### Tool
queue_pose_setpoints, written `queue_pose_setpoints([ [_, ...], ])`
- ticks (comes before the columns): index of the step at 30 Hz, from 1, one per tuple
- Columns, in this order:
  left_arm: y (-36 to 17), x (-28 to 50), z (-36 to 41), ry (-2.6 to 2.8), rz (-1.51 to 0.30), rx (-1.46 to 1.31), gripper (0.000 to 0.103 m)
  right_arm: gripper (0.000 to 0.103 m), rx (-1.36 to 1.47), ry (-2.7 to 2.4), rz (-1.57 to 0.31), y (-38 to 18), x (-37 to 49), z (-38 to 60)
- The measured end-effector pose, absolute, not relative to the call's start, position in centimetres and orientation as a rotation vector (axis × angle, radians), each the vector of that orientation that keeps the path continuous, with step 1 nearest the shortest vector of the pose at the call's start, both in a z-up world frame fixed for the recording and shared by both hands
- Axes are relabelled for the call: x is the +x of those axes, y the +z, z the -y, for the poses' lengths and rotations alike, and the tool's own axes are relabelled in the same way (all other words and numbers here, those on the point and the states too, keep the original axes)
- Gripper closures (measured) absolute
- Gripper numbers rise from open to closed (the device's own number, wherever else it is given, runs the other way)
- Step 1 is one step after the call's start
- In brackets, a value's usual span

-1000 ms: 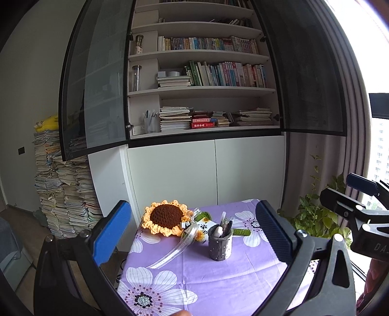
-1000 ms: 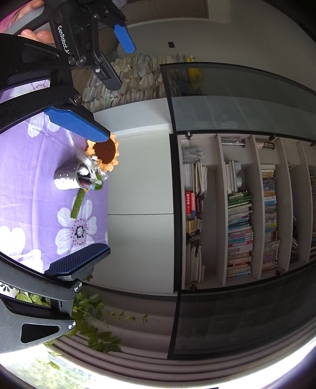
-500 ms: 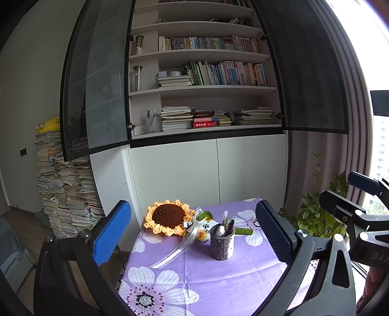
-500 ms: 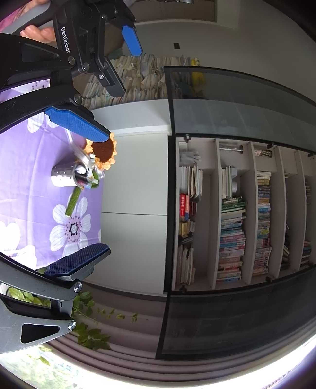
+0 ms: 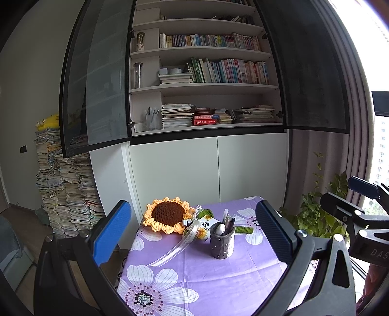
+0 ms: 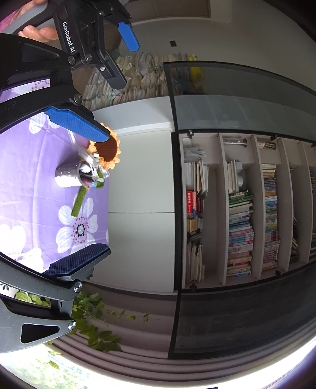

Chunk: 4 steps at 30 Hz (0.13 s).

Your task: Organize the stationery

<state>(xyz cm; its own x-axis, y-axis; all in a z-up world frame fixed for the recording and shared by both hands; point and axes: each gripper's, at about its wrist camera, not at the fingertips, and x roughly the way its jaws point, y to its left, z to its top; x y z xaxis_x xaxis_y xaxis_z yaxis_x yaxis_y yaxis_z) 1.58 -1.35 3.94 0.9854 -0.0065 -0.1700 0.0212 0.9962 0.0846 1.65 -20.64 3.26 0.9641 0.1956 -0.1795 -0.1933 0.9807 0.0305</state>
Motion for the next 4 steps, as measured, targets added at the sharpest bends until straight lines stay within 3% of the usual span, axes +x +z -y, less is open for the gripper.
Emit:
queue_pose_setpoints([
  [4, 3.82, 1.64, 1.42, -0.016, -0.172, 0.087, 0.001, 0.017, 0.012, 0.198, -0.190, 3.13, 1.79, 20.65],
])
